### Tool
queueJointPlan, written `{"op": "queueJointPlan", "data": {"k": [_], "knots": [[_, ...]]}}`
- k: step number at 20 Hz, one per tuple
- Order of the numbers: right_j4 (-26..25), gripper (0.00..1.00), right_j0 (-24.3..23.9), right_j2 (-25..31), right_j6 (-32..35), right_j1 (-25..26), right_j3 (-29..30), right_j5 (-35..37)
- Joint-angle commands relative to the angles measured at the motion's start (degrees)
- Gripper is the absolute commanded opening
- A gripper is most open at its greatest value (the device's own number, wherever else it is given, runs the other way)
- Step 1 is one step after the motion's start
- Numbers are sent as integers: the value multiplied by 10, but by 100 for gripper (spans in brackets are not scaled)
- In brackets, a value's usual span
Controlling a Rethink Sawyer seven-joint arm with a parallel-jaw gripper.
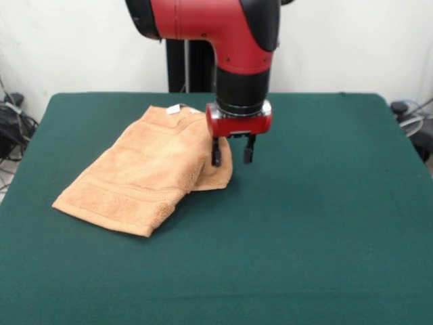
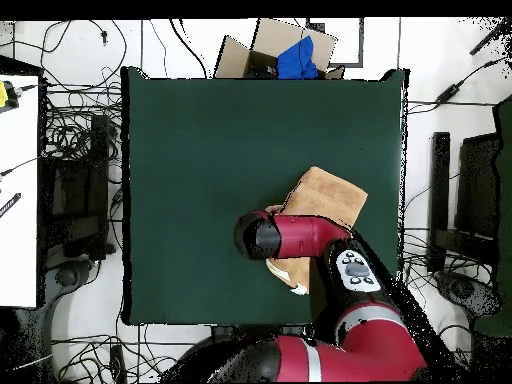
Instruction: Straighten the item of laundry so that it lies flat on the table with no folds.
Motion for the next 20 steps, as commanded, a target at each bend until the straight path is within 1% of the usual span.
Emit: {"op": "queueJointPlan", "data": {"k": [1, 10, 18, 20], "knots": [[12, 100, 8, -20, 107, 35, -14, -32], [12, 100, -1, -22, 97, 59, -42, -36], [23, 100, 7, -36, 123, 65, -39, -60], [22, 100, 12, -41, 120, 65, -43, -54]]}}
